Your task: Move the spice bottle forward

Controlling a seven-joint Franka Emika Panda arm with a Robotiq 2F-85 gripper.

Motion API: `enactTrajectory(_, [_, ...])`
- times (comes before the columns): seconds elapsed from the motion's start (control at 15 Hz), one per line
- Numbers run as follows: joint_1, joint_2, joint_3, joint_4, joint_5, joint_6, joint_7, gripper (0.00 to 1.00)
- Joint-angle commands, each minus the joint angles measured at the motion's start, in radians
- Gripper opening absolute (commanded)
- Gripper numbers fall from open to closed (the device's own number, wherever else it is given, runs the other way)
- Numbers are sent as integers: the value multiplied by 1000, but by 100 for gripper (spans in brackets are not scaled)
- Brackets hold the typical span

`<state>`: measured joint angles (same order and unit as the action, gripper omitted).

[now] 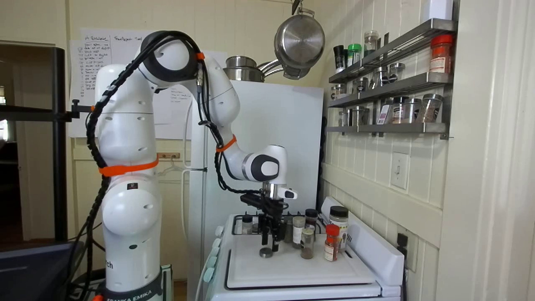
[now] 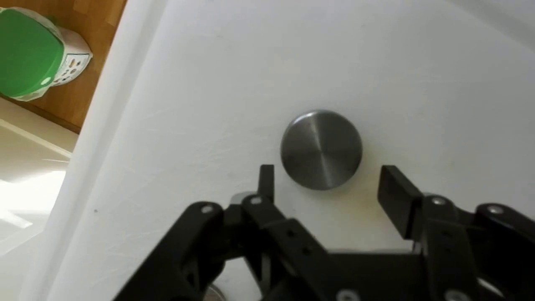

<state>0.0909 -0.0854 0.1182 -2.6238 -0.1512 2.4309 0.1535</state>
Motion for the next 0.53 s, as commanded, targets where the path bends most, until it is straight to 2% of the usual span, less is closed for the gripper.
enactTrajectory(0.0, [14, -41, 11, 13, 6, -47, -13, 98])
enactTrajectory(0.2, [35, -85, 18, 13, 80, -75, -64, 100])
enactTrajectory(0.47, [35, -244, 13, -5, 140, -251, -15, 100])
